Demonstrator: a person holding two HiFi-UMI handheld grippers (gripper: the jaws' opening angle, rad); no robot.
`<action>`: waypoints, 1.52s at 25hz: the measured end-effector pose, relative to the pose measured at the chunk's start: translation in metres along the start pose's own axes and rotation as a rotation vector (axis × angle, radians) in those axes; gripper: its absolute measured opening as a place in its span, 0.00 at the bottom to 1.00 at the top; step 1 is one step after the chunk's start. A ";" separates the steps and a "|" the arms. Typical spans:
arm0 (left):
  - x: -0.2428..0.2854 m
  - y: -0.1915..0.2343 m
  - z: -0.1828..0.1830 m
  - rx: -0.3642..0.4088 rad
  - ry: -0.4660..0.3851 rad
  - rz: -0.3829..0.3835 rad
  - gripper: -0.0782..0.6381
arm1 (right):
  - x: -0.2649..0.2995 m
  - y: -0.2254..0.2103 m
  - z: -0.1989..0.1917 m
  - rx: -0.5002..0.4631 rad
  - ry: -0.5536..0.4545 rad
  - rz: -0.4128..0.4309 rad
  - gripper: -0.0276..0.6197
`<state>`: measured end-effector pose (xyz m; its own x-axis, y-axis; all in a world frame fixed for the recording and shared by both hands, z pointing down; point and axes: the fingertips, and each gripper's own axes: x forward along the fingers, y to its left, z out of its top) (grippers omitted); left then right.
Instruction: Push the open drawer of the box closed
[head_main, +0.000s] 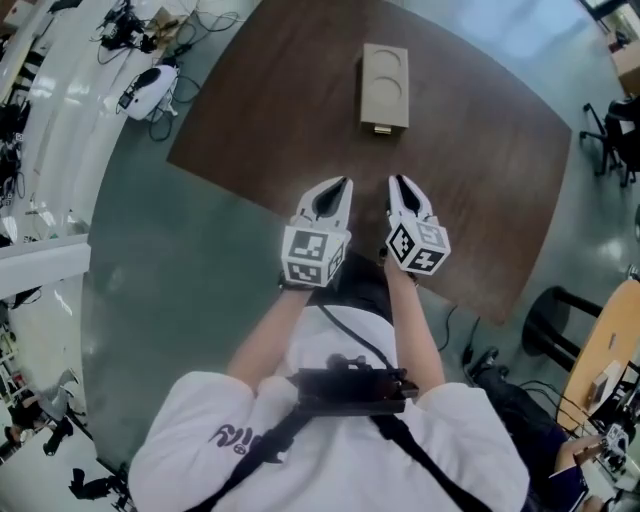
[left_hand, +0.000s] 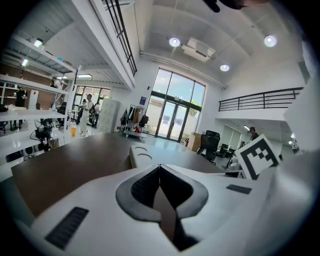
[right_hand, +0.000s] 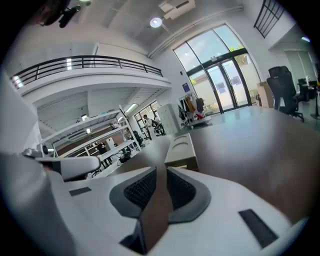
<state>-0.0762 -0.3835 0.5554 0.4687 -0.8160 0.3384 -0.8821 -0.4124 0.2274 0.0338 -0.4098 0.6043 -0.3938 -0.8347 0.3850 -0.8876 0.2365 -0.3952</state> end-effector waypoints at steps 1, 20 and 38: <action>-0.008 -0.005 0.004 0.009 -0.011 -0.011 0.12 | -0.012 0.011 0.007 -0.043 -0.021 0.004 0.16; -0.101 -0.075 0.048 0.148 -0.188 -0.128 0.12 | -0.155 0.099 0.059 -0.356 -0.276 -0.039 0.05; -0.155 -0.128 0.040 0.170 -0.237 -0.198 0.12 | -0.243 0.096 0.058 -0.342 -0.351 -0.118 0.05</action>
<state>-0.0372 -0.2203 0.4375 0.6257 -0.7762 0.0774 -0.7793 -0.6176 0.1056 0.0579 -0.2129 0.4247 -0.2346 -0.9685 0.0838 -0.9717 0.2313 -0.0473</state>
